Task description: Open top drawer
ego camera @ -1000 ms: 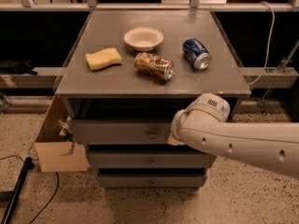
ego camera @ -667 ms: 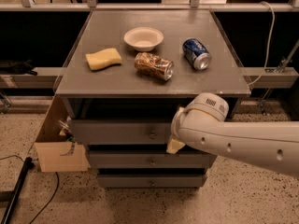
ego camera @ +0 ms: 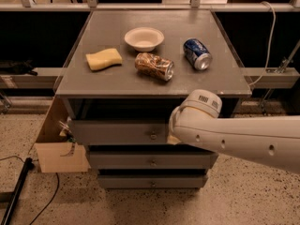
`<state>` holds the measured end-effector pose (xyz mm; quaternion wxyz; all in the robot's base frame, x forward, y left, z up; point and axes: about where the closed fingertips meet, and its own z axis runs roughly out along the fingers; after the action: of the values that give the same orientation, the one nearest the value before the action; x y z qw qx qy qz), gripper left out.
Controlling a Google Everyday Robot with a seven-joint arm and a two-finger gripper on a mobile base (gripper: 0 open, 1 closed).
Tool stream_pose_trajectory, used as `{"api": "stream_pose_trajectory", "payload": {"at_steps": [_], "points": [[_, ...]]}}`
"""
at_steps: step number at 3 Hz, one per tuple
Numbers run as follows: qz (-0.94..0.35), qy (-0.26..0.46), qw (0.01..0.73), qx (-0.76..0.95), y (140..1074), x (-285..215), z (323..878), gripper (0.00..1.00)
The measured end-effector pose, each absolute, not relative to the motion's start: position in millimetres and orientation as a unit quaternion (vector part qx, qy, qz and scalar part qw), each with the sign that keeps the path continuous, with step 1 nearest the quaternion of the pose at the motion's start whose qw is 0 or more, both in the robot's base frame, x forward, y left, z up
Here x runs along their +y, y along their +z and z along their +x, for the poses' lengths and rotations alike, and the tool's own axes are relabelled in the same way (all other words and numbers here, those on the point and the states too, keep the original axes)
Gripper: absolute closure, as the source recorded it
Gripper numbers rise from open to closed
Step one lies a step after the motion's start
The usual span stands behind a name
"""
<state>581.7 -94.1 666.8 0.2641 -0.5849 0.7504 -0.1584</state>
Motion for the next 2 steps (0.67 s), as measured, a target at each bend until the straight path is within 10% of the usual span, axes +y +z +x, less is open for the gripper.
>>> {"api": "stream_pose_trajectory", "payload": {"at_steps": [2], "points": [[-0.580, -0.162, 0.264, 0.753, 663.7, -102.9, 577.6, 0.00]]}}
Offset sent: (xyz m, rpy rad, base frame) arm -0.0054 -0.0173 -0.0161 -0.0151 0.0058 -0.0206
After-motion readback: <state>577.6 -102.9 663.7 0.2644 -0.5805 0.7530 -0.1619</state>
